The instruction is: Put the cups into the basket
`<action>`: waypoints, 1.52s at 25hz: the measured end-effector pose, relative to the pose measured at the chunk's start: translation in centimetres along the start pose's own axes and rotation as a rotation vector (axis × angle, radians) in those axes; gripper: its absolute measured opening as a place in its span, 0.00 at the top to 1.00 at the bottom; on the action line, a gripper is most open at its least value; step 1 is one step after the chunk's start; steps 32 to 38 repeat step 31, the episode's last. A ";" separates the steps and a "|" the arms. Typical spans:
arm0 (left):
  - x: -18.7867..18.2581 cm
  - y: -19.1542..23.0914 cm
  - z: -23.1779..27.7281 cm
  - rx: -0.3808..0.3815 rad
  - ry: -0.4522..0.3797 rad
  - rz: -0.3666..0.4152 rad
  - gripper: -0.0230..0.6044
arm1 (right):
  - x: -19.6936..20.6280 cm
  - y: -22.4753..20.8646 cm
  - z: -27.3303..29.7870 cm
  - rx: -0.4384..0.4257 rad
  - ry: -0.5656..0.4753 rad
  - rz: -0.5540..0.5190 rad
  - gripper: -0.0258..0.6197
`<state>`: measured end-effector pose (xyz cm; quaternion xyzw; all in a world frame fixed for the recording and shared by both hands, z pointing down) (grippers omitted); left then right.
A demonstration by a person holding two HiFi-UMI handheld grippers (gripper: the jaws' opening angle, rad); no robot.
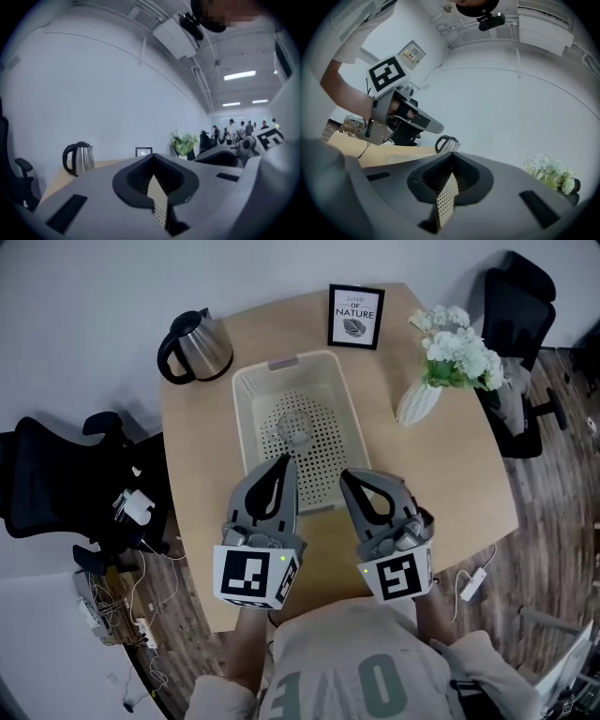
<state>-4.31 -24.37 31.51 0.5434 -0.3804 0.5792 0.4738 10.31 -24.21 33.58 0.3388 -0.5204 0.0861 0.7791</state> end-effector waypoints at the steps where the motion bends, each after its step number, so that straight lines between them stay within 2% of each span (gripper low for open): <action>1: 0.3 -0.1 -0.7 -0.016 -0.029 -0.041 0.95 | -0.2 0.2 0.0 0.004 -0.003 0.012 0.96; 3: 0.9 -0.6 -1.9 -0.046 -0.071 -0.074 0.95 | -0.4 0.6 -0.1 0.010 -0.006 0.030 0.96; 7: 1.8 -1.4 -3.3 -0.076 -0.101 -0.075 0.95 | -0.8 1.5 -0.1 0.002 -0.003 0.033 0.96; 20: 2.8 -1.3 -4.2 -0.113 -0.100 -0.049 0.95 | -0.9 1.7 -0.3 0.001 -0.006 0.027 0.96; 38: 3.1 -1.3 -4.0 -0.113 -0.091 -0.056 0.95 | -1.0 1.7 -0.1 -0.008 -0.008 0.030 0.96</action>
Point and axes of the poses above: the fingertips, and each gripper's own axes: z forward along the fingers, y to its left, x out of its underside, the point moved 7 cm from there along -z, backward along the fingers, and after that the axes turned 5 degrees about -x, right-handed, at the moved point
